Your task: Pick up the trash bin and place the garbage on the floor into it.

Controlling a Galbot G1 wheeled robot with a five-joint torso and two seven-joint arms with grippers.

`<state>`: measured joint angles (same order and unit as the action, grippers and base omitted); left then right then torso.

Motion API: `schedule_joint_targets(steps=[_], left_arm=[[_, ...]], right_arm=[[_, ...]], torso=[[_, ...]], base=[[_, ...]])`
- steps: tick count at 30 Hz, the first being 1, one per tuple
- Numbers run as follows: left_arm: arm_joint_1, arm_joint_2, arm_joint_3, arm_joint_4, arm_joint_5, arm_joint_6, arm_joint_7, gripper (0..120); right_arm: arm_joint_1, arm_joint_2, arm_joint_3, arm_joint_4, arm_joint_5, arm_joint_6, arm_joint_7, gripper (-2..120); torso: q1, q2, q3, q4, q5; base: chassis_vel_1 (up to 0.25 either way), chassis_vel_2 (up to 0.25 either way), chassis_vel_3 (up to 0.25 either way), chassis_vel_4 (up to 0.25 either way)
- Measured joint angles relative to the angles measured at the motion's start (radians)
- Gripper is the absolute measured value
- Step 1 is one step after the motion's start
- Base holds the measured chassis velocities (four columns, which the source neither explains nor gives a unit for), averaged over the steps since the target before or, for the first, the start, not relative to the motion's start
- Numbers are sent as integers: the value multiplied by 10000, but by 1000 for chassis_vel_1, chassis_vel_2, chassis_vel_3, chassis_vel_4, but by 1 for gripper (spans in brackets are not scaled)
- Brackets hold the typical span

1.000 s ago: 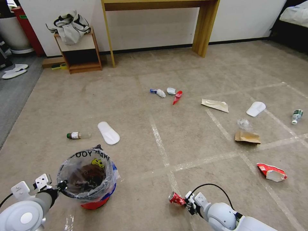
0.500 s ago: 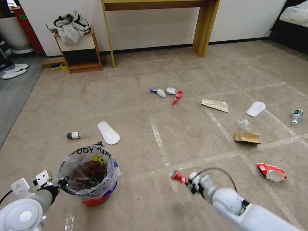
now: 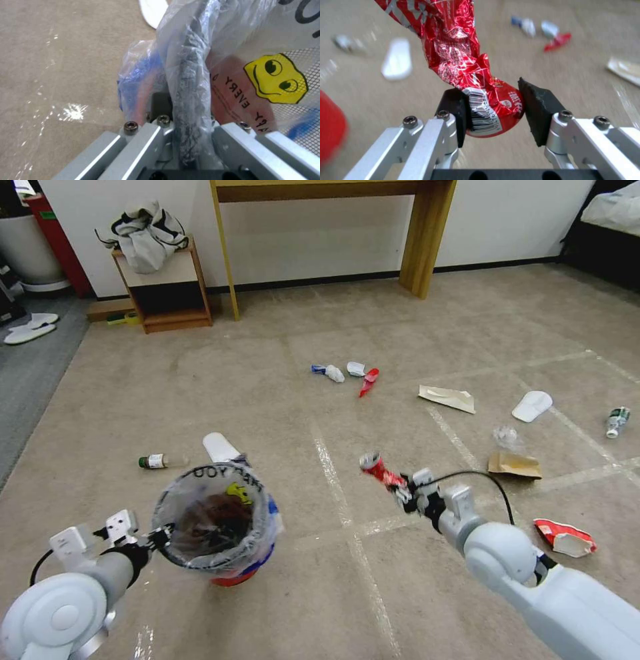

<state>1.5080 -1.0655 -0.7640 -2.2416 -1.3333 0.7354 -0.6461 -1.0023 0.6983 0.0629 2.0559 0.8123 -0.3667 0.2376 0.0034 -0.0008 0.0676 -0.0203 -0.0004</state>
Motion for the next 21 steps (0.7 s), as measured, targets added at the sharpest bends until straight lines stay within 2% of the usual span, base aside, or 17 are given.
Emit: schedule_joint_targets(steps=[1,3,4,6,7,8,12,13,14,16,20,21], left_arm=[[0,0,0,0,0,0,0,1],[-85,374,223,0,-151,0,69,1],[-85,374,223,0,-151,0,69,1],[-191,747,473,23,-337,0,119,1],[-191,747,473,23,-337,0,119,1],[-269,941,604,62,-436,1,127,1],[-368,1136,730,125,-537,0,130,1],[-412,1253,800,174,-577,0,130,1],[-412,1253,800,174,-577,0,130,1],[-418,1347,870,222,-597,0,132,1],[-406,1378,883,246,-596,1,137,1],[-399,1394,879,249,-597,0,138,1]], right_arm=[[0,0,0,0,0,0,0,35],[315,-174,-23,468,509,213,14,35],[315,-174,-23,468,509,213,14,35],[866,-321,-454,845,1200,386,22,35],[866,-321,-454,845,1200,386,22,35],[1389,-321,-934,962,1576,504,47,35],[2398,-152,-1826,974,2039,640,97,35],[3287,141,-2599,919,2347,662,247,35],[3287,141,-2599,919,2347,662,247,35],[4382,734,-3604,881,2906,541,552,35],[5089,1191,-4323,921,3462,321,960,35],[5653,1489,-4877,934,3857,178,1277,35]], torso=[[0,0,0,0,0],[1,0,0,-1,2],[1,0,0,-1,2],[0,0,0,-1,1],[0,0,0,-1,1],[0,0,-1,-3,0],[0,-1,0,-1,2],[0,0,0,0,-4],[0,0,0,0,-4],[0,0,0,1,2],[0,0,0,1,0],[0,0,0,1,1]], base=[[0,0,0,0],[0,0,0,0],[0,0,0,0],[0,0,0,0],[0,0,0,0],[0,0,0,0],[0,0,0,0],[0,0,0,0],[0,0,0,0],[0,0,0,0],[0,0,0,0],[0,0,0,0]])
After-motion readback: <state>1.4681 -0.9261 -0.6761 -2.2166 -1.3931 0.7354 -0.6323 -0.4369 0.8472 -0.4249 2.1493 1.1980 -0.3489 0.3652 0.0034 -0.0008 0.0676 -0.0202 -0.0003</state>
